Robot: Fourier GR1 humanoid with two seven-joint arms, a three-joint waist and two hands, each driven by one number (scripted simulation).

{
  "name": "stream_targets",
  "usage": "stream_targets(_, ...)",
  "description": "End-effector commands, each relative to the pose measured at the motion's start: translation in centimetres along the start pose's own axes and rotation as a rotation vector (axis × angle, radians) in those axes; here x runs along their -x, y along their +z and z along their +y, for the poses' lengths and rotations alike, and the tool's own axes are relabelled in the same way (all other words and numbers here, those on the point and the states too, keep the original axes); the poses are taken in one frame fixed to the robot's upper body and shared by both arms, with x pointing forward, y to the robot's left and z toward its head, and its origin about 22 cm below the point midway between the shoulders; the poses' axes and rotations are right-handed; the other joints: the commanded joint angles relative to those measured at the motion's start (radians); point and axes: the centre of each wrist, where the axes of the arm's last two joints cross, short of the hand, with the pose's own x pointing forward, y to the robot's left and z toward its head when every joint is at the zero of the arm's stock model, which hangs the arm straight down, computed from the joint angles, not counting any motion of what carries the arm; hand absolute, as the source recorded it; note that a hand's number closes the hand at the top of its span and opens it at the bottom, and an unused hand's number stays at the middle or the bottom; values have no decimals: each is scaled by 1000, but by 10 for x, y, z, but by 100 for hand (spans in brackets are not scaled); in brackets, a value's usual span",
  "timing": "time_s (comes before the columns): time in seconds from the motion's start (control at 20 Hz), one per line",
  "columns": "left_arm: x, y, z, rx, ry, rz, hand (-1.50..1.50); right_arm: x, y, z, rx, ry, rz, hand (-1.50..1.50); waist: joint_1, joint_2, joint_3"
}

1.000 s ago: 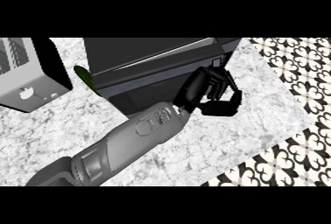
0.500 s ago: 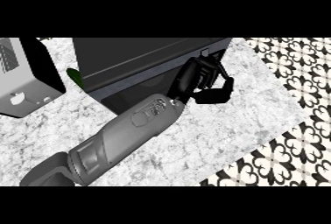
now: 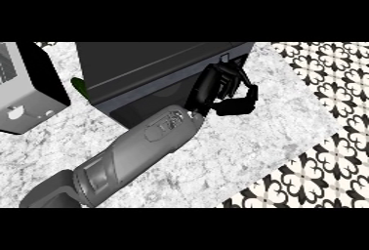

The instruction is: Pick up the milk, place it into the microwave and close the microwave

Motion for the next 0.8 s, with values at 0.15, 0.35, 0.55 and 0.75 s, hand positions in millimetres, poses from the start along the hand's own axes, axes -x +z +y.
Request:
stream_targets(0.15, -18, -12, -20, 31, 25, -31, 150, -5, -6, -7, -12, -12, -11, -150, -26, 14, 3)
stream_targets(0.35, -22, -11, -23, 26, 25, -47, 150, -3, -8, -7, -24, -32, 0, -150, -26, 16, 5)
stream_targets(0.55, -20, -11, -21, 10, 37, -41, 150, -10, -12, -13, -16, -21, -17, -150, -30, 13, 4)
stream_targets(0.75, -18, -10, -22, -2, 30, -41, 150, -10, -12, -14, -28, -41, -12, -150, -36, 13, 5)
